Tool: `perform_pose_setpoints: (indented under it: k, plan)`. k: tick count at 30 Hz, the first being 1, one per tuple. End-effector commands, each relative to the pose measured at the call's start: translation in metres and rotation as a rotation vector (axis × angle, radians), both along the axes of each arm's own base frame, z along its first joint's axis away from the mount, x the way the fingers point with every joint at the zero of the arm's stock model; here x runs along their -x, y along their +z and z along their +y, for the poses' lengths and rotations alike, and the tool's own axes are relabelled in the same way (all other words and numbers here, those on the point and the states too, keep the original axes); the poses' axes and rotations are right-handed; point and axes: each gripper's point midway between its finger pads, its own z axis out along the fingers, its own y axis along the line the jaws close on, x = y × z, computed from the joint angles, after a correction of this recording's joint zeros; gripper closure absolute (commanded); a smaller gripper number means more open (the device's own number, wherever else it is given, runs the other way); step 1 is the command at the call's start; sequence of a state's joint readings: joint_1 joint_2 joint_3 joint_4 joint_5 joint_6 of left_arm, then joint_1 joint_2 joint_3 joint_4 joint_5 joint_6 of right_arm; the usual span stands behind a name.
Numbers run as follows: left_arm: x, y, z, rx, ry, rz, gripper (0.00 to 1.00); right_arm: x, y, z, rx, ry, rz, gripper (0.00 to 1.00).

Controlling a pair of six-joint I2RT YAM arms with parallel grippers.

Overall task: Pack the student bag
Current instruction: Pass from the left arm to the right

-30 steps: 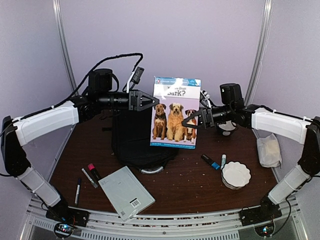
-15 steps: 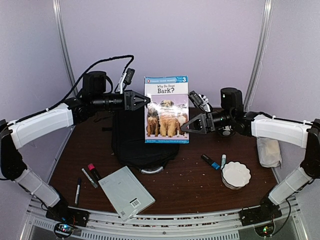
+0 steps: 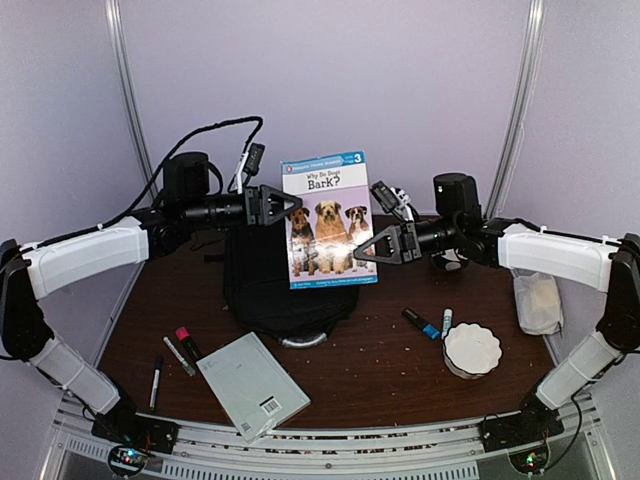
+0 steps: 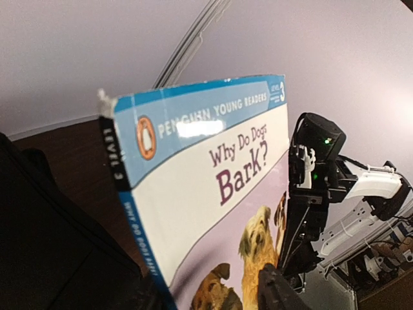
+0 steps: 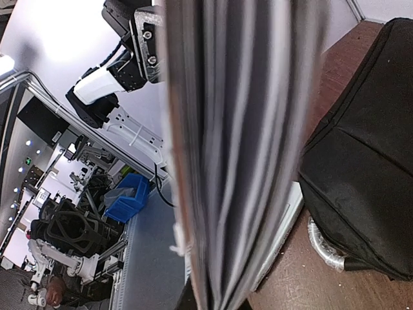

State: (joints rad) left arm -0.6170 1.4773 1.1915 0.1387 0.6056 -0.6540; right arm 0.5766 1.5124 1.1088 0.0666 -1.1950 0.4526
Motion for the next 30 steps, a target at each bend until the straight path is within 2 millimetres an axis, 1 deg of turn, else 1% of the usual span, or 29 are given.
perform_pose_setpoints:
  k: [1,4,6,10,11,13,18,19,21,23,24,25,27,30]
  plan:
    - [0.008,0.014,-0.006,0.147,-0.068,-0.028,0.46,-0.003,0.026,0.0,-0.039,-0.013,-0.074,0.99]
    - [0.011,0.003,-0.015,0.188,-0.112,0.025,0.45,-0.004,0.028,-0.001,-0.039,-0.018,-0.087,1.0]
    - [0.015,0.002,-0.022,0.217,-0.151,0.04,0.45,-0.005,0.028,-0.002,-0.033,-0.023,-0.09,1.0]
    - [0.019,-0.004,-0.033,0.217,-0.18,0.063,0.45,-0.007,0.029,-0.001,-0.036,-0.02,-0.085,1.0]
    - [0.02,-0.004,-0.035,0.217,-0.187,0.064,0.47,-0.007,0.029,-0.001,-0.038,-0.021,-0.082,1.0]
    - [0.022,-0.005,-0.039,0.227,-0.209,0.073,0.56,-0.01,0.03,-0.001,-0.038,-0.027,-0.08,1.0]
    - [0.028,0.001,-0.041,0.284,-0.258,0.084,0.97,-0.023,0.027,-0.004,-0.02,-0.07,-0.074,1.0]
    - [0.028,0.003,-0.04,0.29,-0.256,0.083,1.0,-0.025,0.025,-0.005,-0.016,-0.078,-0.074,1.0]
    - [0.029,0.007,-0.039,0.303,-0.252,0.074,1.0,-0.028,0.021,-0.007,-0.005,-0.092,-0.068,0.94]
    - [0.028,0.012,-0.038,0.313,-0.241,0.069,1.0,-0.031,0.015,-0.009,0.007,-0.104,-0.061,0.7]
    - [0.028,0.015,-0.038,0.319,-0.238,0.064,1.0,-0.031,0.011,-0.009,0.013,-0.108,-0.056,0.6]
    - [0.028,0.018,-0.037,0.326,-0.235,0.062,1.0,-0.031,0.009,-0.01,0.016,-0.109,-0.052,0.54]
    - [0.027,0.024,-0.037,0.338,-0.238,0.061,1.0,-0.03,0.005,-0.009,0.016,-0.105,-0.042,0.45]
    - [0.028,0.031,-0.038,0.357,-0.254,0.066,1.0,-0.03,-0.001,-0.008,0.018,-0.097,-0.034,0.38]
